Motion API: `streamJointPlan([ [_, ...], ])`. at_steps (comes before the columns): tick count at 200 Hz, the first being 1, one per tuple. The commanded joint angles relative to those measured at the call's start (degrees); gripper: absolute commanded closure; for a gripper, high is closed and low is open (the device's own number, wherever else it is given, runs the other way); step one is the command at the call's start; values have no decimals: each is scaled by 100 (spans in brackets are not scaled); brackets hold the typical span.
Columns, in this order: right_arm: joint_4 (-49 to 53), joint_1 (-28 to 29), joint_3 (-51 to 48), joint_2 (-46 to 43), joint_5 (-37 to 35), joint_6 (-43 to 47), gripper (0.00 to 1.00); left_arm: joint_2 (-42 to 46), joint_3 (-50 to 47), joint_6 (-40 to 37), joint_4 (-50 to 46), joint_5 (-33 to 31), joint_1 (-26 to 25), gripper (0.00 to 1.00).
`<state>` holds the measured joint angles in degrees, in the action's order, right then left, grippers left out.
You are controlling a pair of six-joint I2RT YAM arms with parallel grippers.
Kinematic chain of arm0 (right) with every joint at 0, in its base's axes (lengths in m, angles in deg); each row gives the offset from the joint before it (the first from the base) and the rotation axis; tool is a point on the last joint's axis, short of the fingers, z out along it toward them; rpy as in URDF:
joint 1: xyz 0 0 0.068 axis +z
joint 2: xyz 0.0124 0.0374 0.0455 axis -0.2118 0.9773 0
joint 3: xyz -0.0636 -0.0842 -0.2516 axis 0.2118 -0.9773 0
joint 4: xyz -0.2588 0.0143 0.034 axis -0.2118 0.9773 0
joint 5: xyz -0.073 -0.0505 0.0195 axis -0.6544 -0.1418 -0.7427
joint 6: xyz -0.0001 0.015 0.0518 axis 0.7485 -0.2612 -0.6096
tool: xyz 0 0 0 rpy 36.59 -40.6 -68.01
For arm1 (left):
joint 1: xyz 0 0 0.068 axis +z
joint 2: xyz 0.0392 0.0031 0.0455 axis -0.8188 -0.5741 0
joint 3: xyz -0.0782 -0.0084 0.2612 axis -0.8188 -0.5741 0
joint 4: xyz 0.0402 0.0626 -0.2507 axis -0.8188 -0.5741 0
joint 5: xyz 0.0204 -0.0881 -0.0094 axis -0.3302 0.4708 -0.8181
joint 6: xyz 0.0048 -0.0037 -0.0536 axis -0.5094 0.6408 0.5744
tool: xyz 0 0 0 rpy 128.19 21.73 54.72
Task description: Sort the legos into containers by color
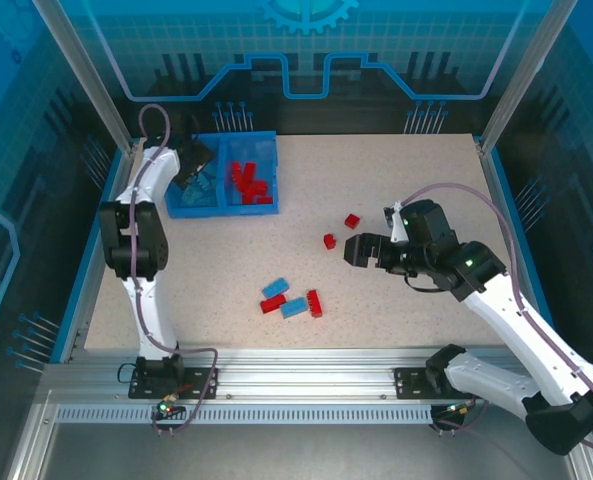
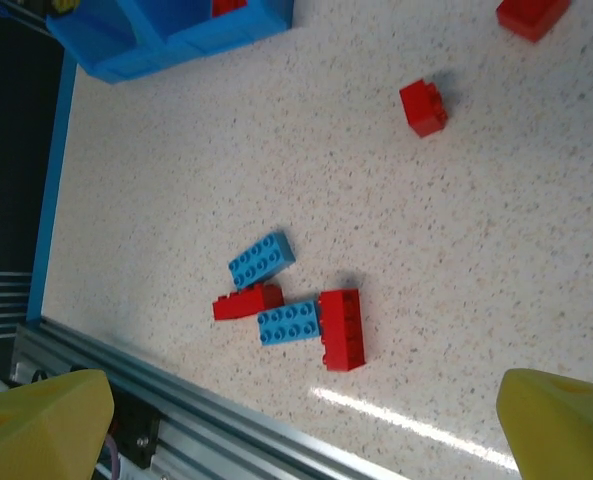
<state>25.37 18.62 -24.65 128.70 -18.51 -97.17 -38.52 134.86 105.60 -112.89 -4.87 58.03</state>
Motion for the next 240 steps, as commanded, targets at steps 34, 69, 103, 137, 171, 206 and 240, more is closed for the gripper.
streamJointPlan([
  [34, -404, -658, 571, 1360, -795, -115, 0, 3731, -2313, -768, 990, 896, -380, 23],
  [69, -527, -881, 1267, 2798, -1228, -10, 0, 5611, -3430, -3054, 1162, 1705, -1451, 19],
  [103, -259, -967, 2299, 4397, -1644, -215, 0, 6598, -4410, -5906, 659, 3746, -1854, 18],
  [137, 193, -985, 3397, 5784, -1772, -349, 8, 6973, -5560, -7511, 935, 4409, -2061, 10],
  [171, 264, -978, 3705, 6434, -1676, -483, 16, 7081, -5981, -8205, 872, 4365, -2112, 1],
  [206, 133, -1009, 3744, 6767, -1569, -377, 31, 7278, -6338, -8328, 1120, 4319, -2126, 1],
  [240, 118, -1055, 3810, 7021, -1475, -306, 42, 7272, -6413, -8338, 1191, 4238, -2126, 1],
])
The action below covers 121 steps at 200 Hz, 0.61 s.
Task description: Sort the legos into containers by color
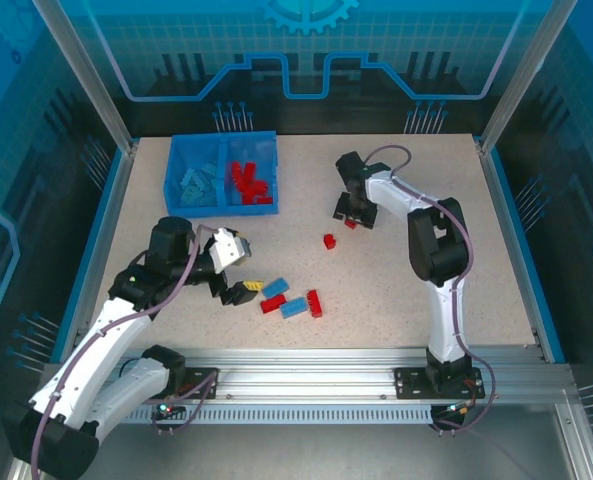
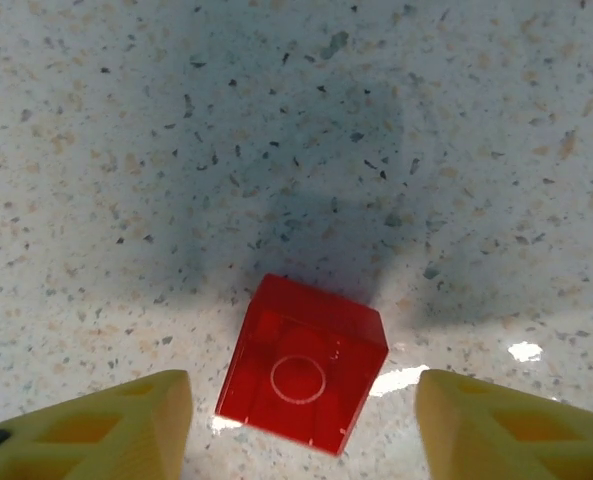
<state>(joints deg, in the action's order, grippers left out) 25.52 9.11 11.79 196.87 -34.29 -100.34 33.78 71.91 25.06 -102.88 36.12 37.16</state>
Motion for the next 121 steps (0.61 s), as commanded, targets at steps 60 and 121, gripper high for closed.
streamJointPlan([
  [60, -37, -112, 210, 4, 164, 355, 71, 85, -201, -186, 410, -167, -39, 1],
  [121, -994, 708, -327, -1702, 136, 1783, 72, 689, -443, 1088, 1533, -2543, 29, 1],
])
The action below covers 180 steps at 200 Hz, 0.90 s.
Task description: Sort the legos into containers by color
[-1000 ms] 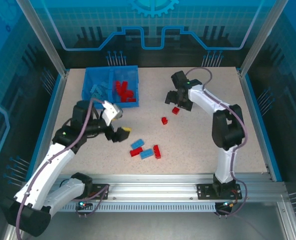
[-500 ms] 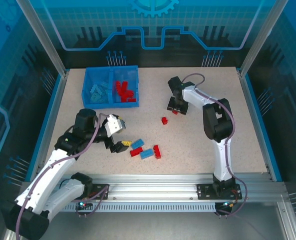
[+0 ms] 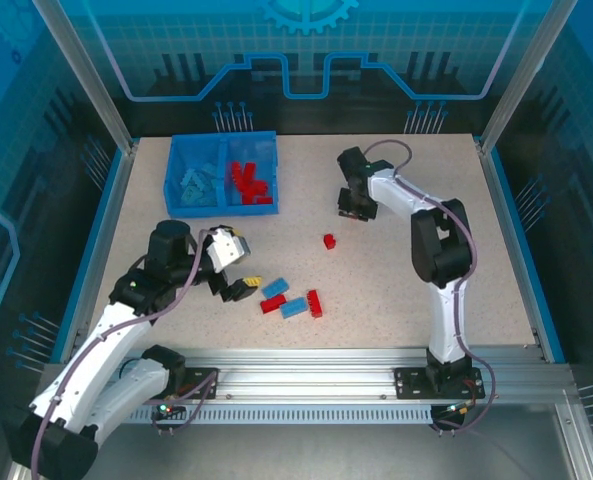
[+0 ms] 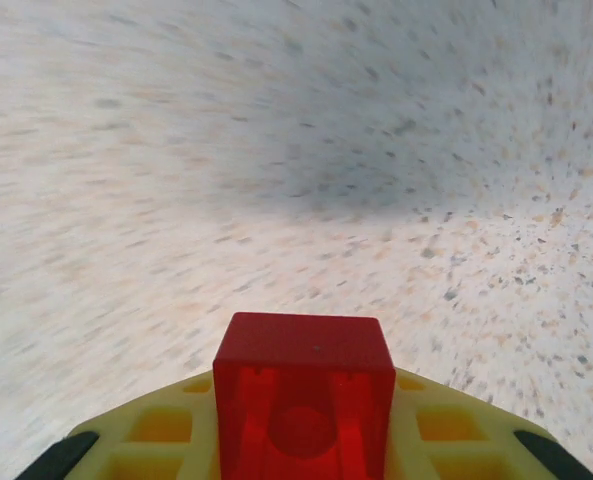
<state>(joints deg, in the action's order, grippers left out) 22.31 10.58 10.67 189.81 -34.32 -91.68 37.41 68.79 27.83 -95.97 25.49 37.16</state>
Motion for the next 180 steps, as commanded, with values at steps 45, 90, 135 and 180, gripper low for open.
streamJointPlan([
  [45, -1119, 1505, 518, -923, 491, 2106, 71, 364, -37, 1773, 924, -3111, 673, 1],
  [90, -676, 1748, 2624, 741, -19, 2275, 72, 424, -61, 1666, 878, -3179, 752, 1],
  [135, -325, 1830, 5036, 2605, 282, 2457, 72, 493, -69, 1668, 912, -3489, 753, 1],
  [180, -671, 1883, 6045, 3623, 778, 1837, 70, 556, -105, 1642, 932, -3527, 752, 1],
])
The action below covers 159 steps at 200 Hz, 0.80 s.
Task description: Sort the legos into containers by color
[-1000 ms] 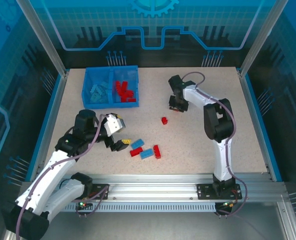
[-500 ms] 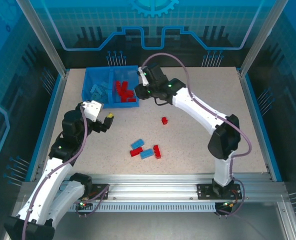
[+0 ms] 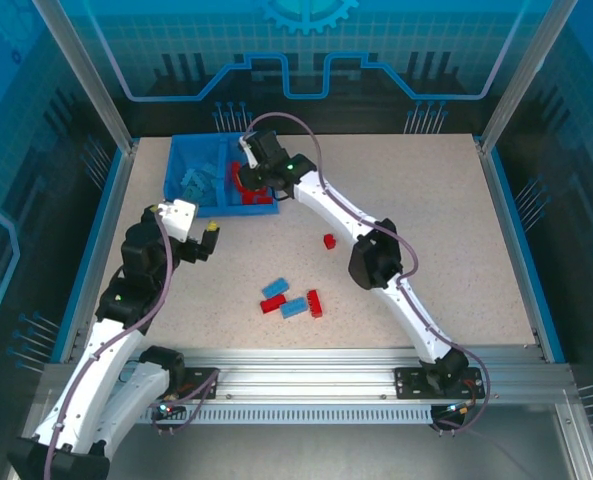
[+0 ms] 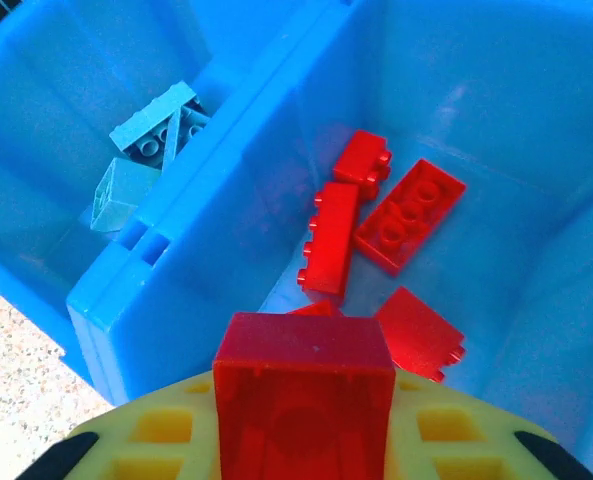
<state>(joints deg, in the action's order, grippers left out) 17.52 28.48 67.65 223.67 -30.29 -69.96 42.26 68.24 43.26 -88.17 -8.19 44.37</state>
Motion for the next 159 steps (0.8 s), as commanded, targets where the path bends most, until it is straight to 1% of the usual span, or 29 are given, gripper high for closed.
streamJointPlan([
  [1, -210, 94, 342, 244, 388, -344, 69, 70, -50, 99, 151, -162, 31, 1],
  [13, -384, 95, 350, 339, 524, -376, 67, 60, -54, 99, 150, -150, 31, 1],
  [38, -572, 77, 448, 452, 734, -437, 54, 39, -50, 108, 158, -126, 35, 1],
  [57, -549, 80, 509, 424, 707, -444, 48, 9, -50, 108, 169, -139, 32, 1],
  [77, -466, 69, 519, 276, 691, -448, 47, 9, -42, 108, 167, -124, 31, 1],
  [98, -239, 68, 515, -36, 802, -457, 49, 1, -59, 100, 174, -126, 31, 1],
  [114, 120, 63, 471, -452, 925, -444, 48, -17, -65, 86, 169, -109, 31, 1],
  [132, 629, 61, 112, -1157, 1070, -343, 44, -71, -63, 77, 166, -86, 31, 1],
  [145, 862, 58, -557, -1861, 1138, -231, 41, -137, -64, 75, 174, -47, 31, 1],
  [159, 831, 51, -1745, -2898, 1188, -101, 38, -230, -50, 114, 192, 54, 31, 1],
])
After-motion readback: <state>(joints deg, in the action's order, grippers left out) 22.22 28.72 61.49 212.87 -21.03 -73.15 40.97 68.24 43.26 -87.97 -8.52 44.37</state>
